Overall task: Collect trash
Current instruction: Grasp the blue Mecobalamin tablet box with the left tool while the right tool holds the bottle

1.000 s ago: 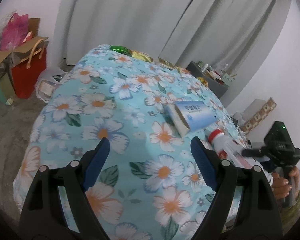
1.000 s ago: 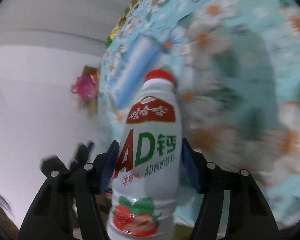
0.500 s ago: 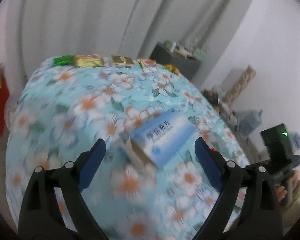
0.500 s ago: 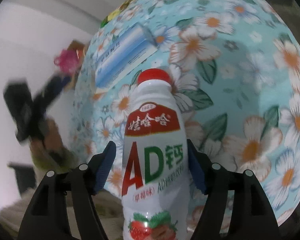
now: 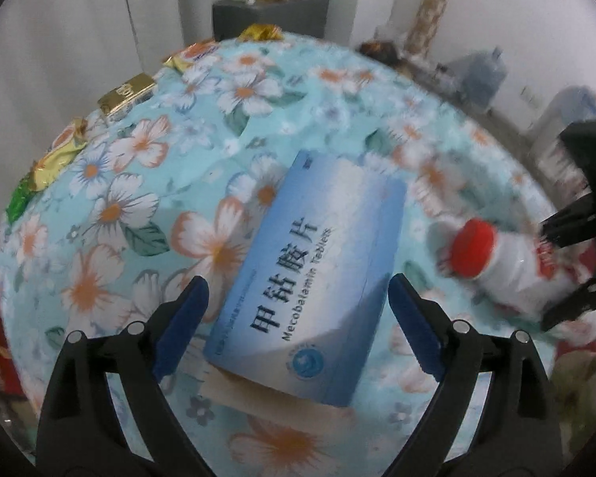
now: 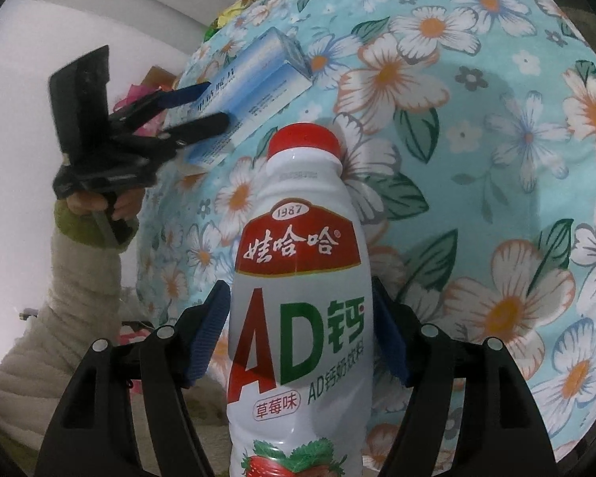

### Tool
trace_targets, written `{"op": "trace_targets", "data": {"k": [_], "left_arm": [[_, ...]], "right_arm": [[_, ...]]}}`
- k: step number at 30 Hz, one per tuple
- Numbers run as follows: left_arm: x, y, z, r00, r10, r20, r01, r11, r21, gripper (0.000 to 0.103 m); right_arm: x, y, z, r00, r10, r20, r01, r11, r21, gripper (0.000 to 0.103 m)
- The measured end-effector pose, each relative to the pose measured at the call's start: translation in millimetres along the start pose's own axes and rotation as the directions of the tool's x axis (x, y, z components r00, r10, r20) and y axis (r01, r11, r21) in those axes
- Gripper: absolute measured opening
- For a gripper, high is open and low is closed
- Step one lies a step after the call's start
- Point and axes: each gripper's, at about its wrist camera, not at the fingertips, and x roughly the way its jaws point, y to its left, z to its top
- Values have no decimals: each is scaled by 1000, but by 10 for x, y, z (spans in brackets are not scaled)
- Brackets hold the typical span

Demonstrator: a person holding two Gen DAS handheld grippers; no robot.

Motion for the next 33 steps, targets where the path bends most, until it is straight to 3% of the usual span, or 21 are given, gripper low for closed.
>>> {"op": "trace_targets", "data": {"k": [7, 13, 15, 17, 19, 23, 26, 33], "left_arm": [[6, 40, -37, 1000, -4, -8, 3, 994, -107, 86], [-58, -7, -140, 999, 27, -27, -32, 977, -210, 80], [-130, 5, -220, 999, 12, -34, -21, 954, -298, 79], [-254, -23, -391, 999, -41, -11, 34, 918, -395, 79], [-367, -114, -581, 998, -60, 17, 61, 896, -440, 79], [-564, -397, -944, 998, -18, 57, 44, 872, -488, 79], [-542, -544, -1165, 999, -25, 36, 41, 842, -538, 79], [-583, -721, -1225, 997, 44, 65, -6, 866, -500, 84]], "right_arm": [[-70, -21, -107, 999, 2, 43, -1, 1000, -20, 68], [-151, -100, -209, 996, 23, 89, -25, 1000, 19, 58], [-185, -134, -247, 993, 33, 110, -37, 999, 38, 57], [-233, -180, -305, 990, 33, 136, -41, 997, 59, 57], [-297, -220, -375, 986, 27, 167, -43, 995, 89, 57], [-418, -237, -551, 974, -28, 225, 0, 993, 121, 57], [-456, -257, -646, 972, -47, 231, 14, 990, 141, 57], [-525, -137, -649, 969, -135, 208, 114, 987, 112, 60]]}}
